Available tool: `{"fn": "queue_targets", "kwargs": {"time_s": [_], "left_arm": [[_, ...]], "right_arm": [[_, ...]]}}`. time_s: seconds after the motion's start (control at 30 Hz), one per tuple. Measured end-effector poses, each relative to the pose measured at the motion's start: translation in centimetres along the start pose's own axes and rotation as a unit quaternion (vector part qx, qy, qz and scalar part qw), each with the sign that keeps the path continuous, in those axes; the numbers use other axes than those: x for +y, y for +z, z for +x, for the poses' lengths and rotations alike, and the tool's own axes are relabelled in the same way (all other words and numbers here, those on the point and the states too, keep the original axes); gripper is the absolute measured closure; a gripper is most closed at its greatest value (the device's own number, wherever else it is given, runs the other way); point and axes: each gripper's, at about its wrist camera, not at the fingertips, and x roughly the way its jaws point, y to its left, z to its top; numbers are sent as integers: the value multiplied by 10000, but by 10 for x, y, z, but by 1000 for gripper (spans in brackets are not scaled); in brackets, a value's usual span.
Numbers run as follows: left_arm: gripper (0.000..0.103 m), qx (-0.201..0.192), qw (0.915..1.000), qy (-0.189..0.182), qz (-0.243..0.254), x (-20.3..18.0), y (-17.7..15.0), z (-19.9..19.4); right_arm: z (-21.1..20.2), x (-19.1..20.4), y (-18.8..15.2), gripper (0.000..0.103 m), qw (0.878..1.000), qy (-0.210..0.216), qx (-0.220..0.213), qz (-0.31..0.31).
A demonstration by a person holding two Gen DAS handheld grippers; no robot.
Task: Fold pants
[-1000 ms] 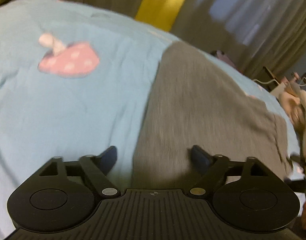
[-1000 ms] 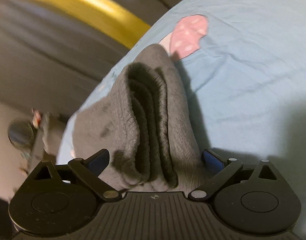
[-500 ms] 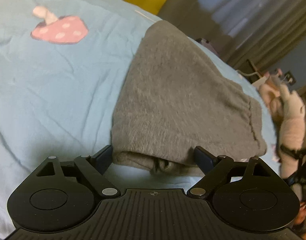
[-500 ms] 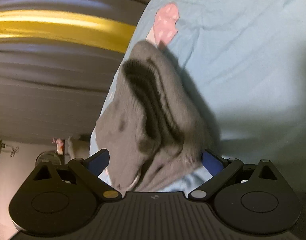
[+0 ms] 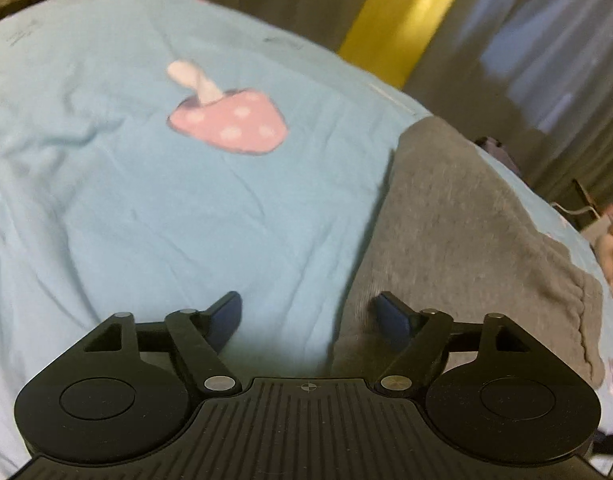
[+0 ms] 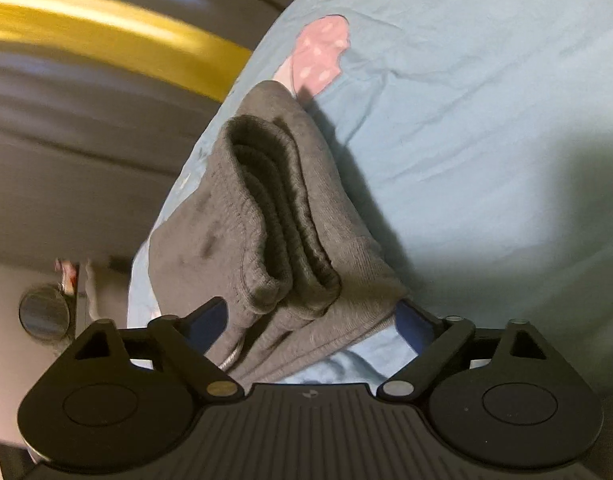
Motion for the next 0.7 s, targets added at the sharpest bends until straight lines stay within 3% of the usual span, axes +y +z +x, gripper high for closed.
{"fn": "queue_targets", "kwargs": {"time_s": [0.1,0.23,0.33,0.4,0.5,0.7], "left_arm": [[8,9,9976,-499,473,-10,8,0],[7,345,9890,-1034,999,-31,19,31],[7,803,9849,-1116,1048,-42,27,62],[7,850,9821,-1196,1182,-47,30,72],[7,849,9753,-1339,1538,-56,36,84],[8,719,9732,-1240,1797,-77,45,107]], "right_arm": [[-13,11,11,4,9941,-308,-460,-937],[26,16,38,4,9890,116,268,-1451],[64,11,58,4,9856,51,524,-1609],[74,5,68,4,9870,356,482,-1492],[92,9,75,4,9822,928,809,-1418],[120,38,65,4,9711,376,787,-2223]]}}
